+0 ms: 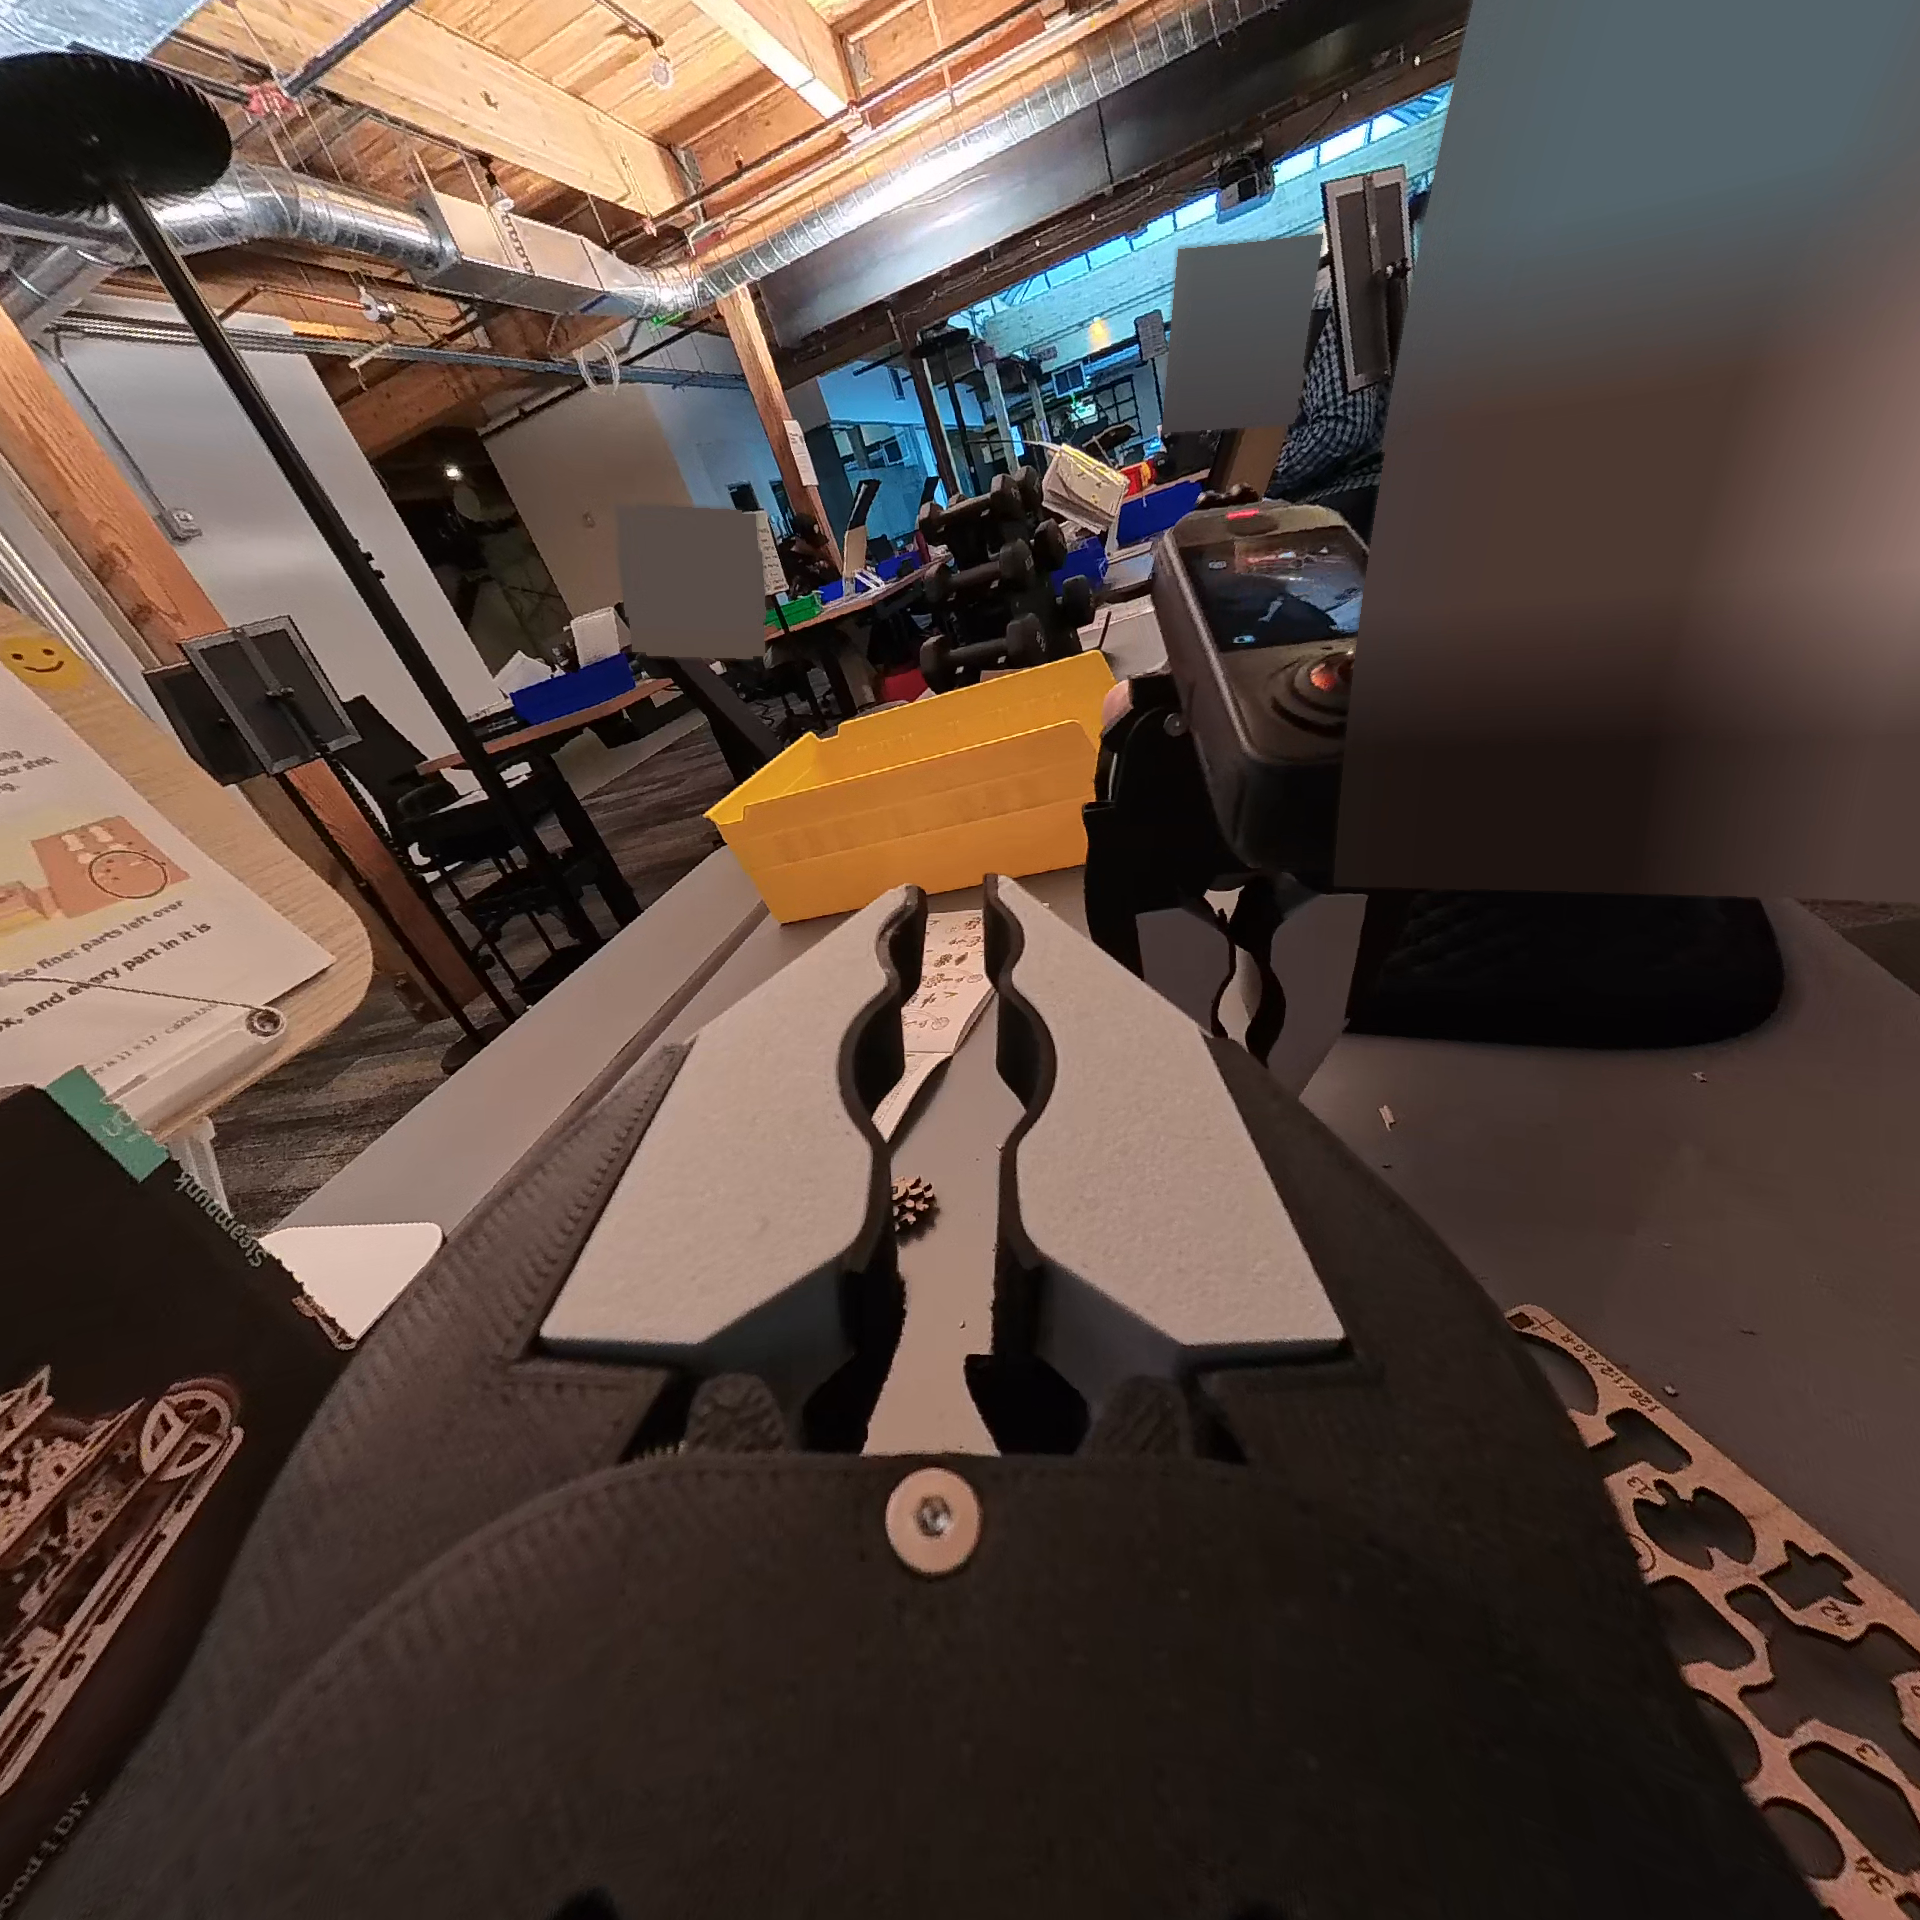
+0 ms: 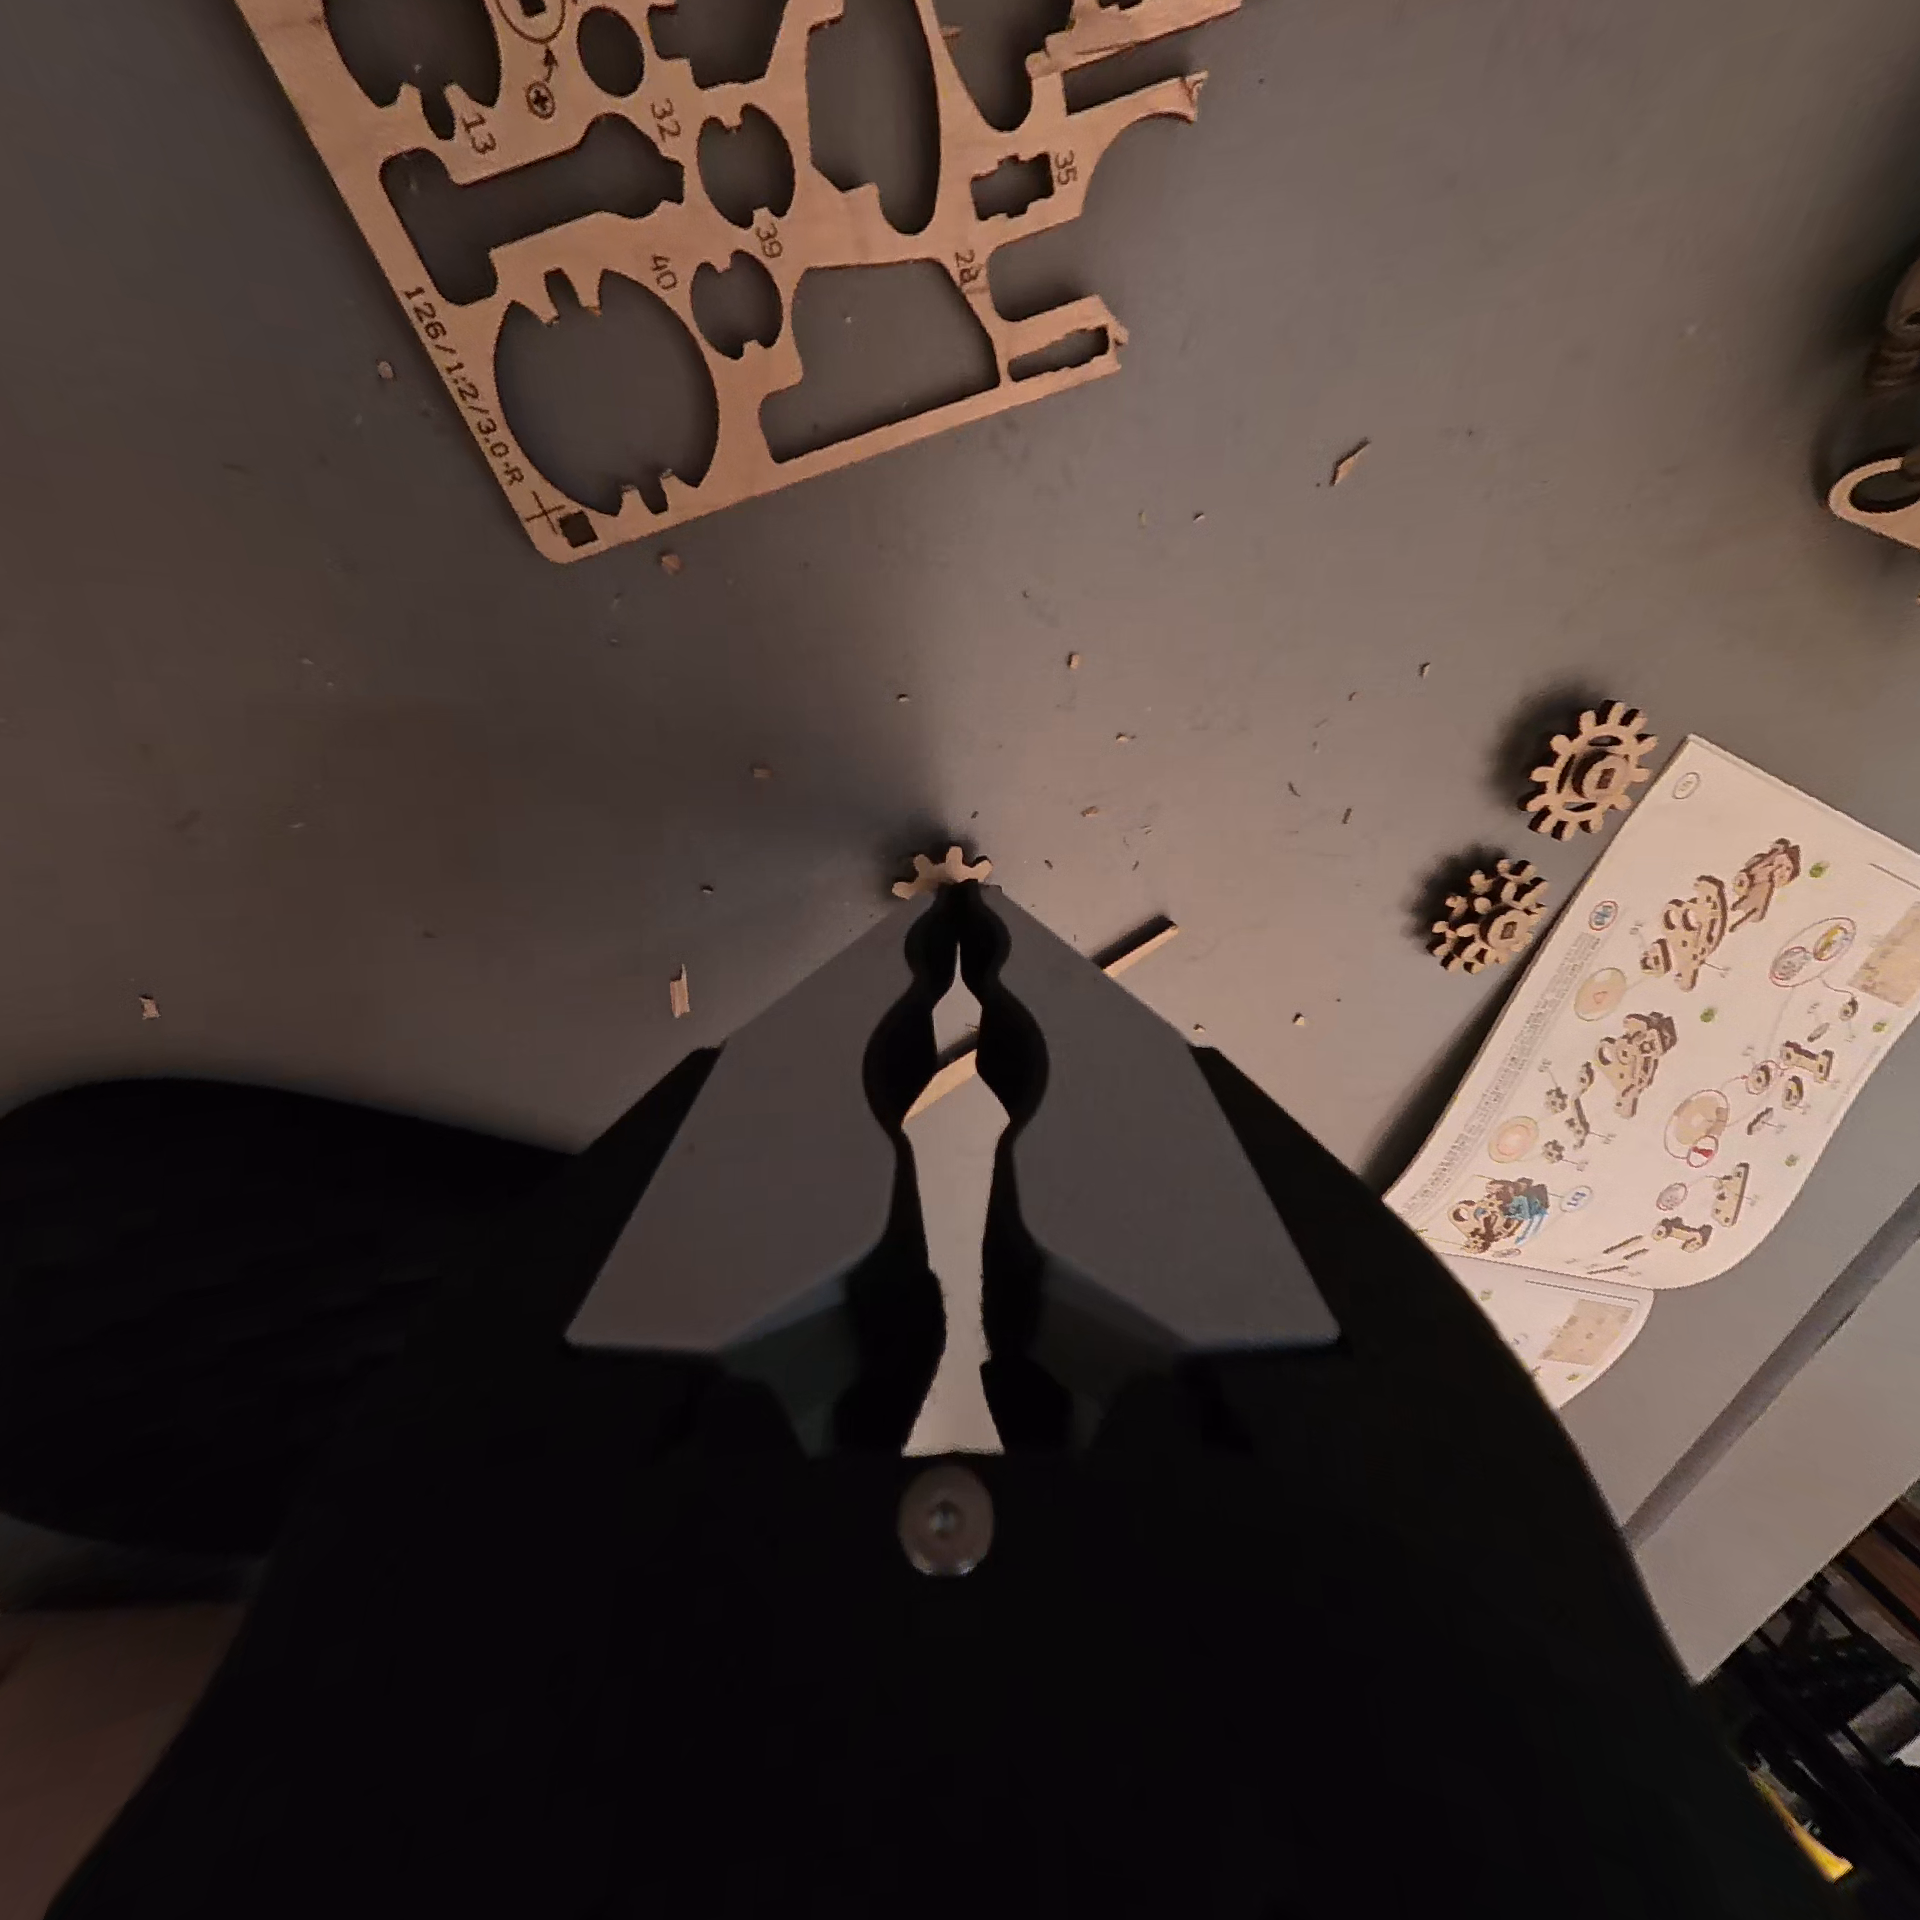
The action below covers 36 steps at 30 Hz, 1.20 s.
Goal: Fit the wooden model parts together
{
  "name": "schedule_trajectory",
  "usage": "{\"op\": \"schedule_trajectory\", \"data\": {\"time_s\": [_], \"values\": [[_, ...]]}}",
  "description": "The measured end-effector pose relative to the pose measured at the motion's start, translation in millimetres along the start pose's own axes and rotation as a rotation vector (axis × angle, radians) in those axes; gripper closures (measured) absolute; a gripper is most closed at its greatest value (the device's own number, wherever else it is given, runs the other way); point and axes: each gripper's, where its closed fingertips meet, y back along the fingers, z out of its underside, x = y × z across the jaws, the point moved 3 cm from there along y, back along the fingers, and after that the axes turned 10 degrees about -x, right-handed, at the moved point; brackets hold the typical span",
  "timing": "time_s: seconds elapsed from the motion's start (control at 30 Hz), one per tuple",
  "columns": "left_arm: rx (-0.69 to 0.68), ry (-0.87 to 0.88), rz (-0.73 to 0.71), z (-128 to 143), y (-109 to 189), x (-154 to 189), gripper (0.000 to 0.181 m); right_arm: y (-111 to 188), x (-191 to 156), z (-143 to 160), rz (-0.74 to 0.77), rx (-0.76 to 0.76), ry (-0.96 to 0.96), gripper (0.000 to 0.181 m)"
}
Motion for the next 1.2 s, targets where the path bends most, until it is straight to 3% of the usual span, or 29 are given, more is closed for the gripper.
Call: {"op": "schedule_trajectory", "data": {"time_s": [0.37, 0.6, 0.67, 0.83, 0.93, 1.2], "values": [[0.003, 0.003, -0.001, -0.2, 0.8, -0.3, 0.172, 0.1, -0.4, 0.0, 0.008, -0.005, 0.003, 0.181], [-0.005, 0.003, 0.012, 2.0, -0.8, 2.4, 0.172, 7.5, 2.8, 8.3, -0.017, 0.159, -0.032, 0.181], [-0.007, 0.004, 0.012, 2.6, -1.2, 2.4, 0.172, 16.5, 13.3, 10.0, 0.07, 0.235, -0.061, 0.165], [-0.006, 0.006, 0.006, 2.5, 0.4, 0.1, 0.172, 12.6, 1.8, 4.1, -0.007, 0.488, -0.127, 0.158], [-0.012, 0.0, 0.008, 3.0, -0.5, 1.4, 0.172, 1.7, 3.2, 12.5, 0.026, 0.503, -0.163, 0.16], [-0.035, -0.006, 0.021, 7.0, -4.3, 4.2, 0.172, -9.6, -1.3, 16.6, -0.093, 0.582, -0.226, 0.169]]}}
